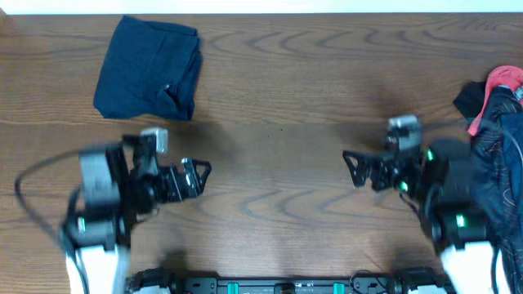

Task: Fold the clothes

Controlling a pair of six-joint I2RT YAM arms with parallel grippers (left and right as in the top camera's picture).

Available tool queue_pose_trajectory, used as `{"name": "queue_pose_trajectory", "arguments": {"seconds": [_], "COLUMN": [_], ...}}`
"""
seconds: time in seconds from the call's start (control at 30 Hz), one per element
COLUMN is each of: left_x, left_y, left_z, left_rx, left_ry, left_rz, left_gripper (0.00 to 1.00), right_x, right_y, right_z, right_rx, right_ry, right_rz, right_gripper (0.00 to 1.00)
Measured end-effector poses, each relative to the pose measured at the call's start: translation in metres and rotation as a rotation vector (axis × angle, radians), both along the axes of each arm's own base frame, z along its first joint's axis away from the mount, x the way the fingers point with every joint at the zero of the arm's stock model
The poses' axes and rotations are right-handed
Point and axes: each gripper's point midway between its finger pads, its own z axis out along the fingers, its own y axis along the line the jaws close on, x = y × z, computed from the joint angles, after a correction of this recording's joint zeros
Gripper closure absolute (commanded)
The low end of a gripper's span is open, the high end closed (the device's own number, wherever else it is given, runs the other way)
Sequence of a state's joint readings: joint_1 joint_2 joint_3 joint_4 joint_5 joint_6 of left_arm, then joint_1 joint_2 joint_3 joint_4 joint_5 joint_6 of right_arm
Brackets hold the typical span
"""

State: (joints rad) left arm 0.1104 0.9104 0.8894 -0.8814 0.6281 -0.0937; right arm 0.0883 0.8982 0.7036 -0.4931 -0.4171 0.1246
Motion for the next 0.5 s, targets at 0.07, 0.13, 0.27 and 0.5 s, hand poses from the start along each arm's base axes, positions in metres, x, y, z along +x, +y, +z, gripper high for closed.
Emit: {"name": "queue_pose_trajectory", "arguments": {"seconds": [0.07,0.13,0.27,0.5], "left_x": [0.005,0.007,0.014,0.02], "left_y": [0.0,0.0,-0.004,-0.007], "left_z": [-0.006,-0.011,-0.025,-0.043], "left_rx": [0.003,-0.005,-0.049,-0.084], "left_ry": [0.118,0.203,0.316,0.398], "left_rz": [-0.03,-0.042,-0.059,-0.071], "left_gripper": [0.02,0.02,0.02,0.02], "right_x": [0.013,0.023,0.037,0.053], "right_y": [0.001,0.002,0.005,-0.028], "right_z": [-0.002,-0.003,-0.013,-0.031], "right_rx": [-0.006,-0.007,-0.004,-0.003], "right_ry": [0.063,0.092,0.129,0.255], "right_rz": [0.0,0.001,0.007,-0.154], "right_gripper": [0.01,0.01,0.01,0.02]}}
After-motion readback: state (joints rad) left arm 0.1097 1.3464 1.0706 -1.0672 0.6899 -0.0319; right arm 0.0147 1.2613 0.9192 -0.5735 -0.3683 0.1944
